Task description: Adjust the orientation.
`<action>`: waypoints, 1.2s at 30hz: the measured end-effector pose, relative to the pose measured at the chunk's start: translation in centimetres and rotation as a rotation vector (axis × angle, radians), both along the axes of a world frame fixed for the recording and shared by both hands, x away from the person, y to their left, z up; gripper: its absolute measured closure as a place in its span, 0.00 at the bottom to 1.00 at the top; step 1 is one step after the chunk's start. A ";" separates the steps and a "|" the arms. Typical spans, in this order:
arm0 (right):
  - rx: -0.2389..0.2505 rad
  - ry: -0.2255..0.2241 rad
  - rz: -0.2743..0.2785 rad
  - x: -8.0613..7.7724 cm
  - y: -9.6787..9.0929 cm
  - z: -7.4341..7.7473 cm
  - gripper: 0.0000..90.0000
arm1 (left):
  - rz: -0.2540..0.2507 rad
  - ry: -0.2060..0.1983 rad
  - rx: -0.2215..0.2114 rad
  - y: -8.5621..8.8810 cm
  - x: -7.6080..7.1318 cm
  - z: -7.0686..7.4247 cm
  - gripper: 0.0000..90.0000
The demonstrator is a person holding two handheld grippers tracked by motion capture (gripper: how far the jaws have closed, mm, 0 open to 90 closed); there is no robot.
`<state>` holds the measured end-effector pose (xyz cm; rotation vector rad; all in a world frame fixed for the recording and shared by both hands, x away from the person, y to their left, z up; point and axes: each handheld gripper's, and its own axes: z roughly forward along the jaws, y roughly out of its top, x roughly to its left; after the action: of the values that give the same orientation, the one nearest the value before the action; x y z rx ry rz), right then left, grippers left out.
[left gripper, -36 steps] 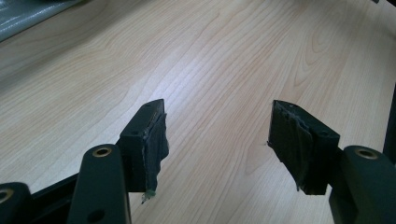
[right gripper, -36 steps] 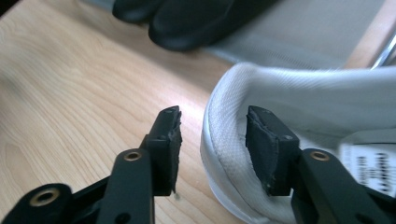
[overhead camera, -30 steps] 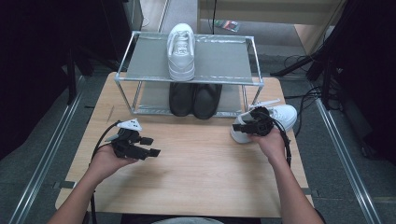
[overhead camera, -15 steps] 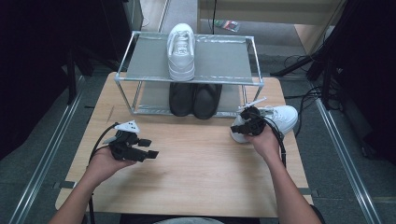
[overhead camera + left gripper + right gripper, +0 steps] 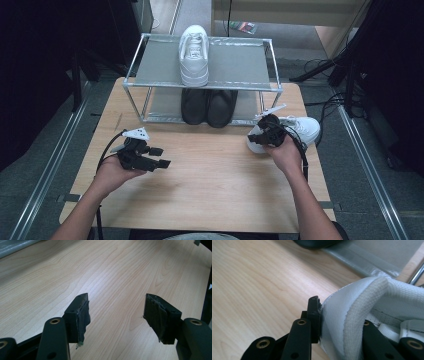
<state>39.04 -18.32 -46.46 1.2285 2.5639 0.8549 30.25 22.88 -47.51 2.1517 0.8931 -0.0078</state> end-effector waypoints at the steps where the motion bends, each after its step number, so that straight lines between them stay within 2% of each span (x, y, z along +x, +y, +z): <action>1: 0.003 0.005 0.008 -0.3 0.1 0.1 0.86 | -0.004 -0.002 -0.002 -0.1 0.1 0.0 0.42; 3: 0.015 0.006 0.019 -0.8 0.3 0.2 0.85 | -0.011 -0.003 -0.004 -0.2 0.2 0.0 0.42; 8: -0.030 -0.020 0.025 -2.6 1.2 0.9 0.85 | -0.029 -0.005 -0.001 -0.7 0.6 0.0 0.42; 15: 0.004 0.009 0.061 -4.5 2.1 1.3 0.85 | -0.045 -0.005 -0.003 -1.2 1.1 0.1 0.42; 20: -0.028 0.015 0.077 -5.9 3.5 1.3 0.85 | -0.060 0.003 -0.006 -1.8 1.6 0.1 0.42; 24: -0.020 0.016 0.096 -6.8 4.4 1.5 0.85 | -0.077 0.009 -0.015 -2.3 2.0 0.1 0.42; 25: -0.022 0.020 0.111 -7.3 5.3 1.5 0.85 | -0.085 0.008 -0.018 -2.5 2.2 0.2 0.42; 27: -0.022 0.021 0.118 -7.4 5.6 1.5 0.85 | -0.090 0.010 -0.018 -2.7 2.4 0.2 0.42; 28: -0.016 0.025 0.148 -7.9 6.6 1.3 0.85 | -0.093 0.008 -0.015 -2.8 2.5 0.2 0.42; 31: -0.014 0.035 0.163 -8.3 7.4 1.2 0.85 | -0.099 0.010 -0.016 -3.1 2.7 0.2 0.42; 35: -0.038 0.048 0.198 -9.7 9.7 0.9 0.85 | -0.110 0.006 -0.019 -3.3 2.9 0.3 0.42; 36: -0.038 0.048 0.198 -9.7 9.7 0.9 0.85 | -0.114 0.007 -0.018 -3.4 2.9 0.3 0.42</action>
<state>29.36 -8.66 -45.58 1.0094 2.7615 0.8180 33.19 19.50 -47.20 2.1841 0.7699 -0.0800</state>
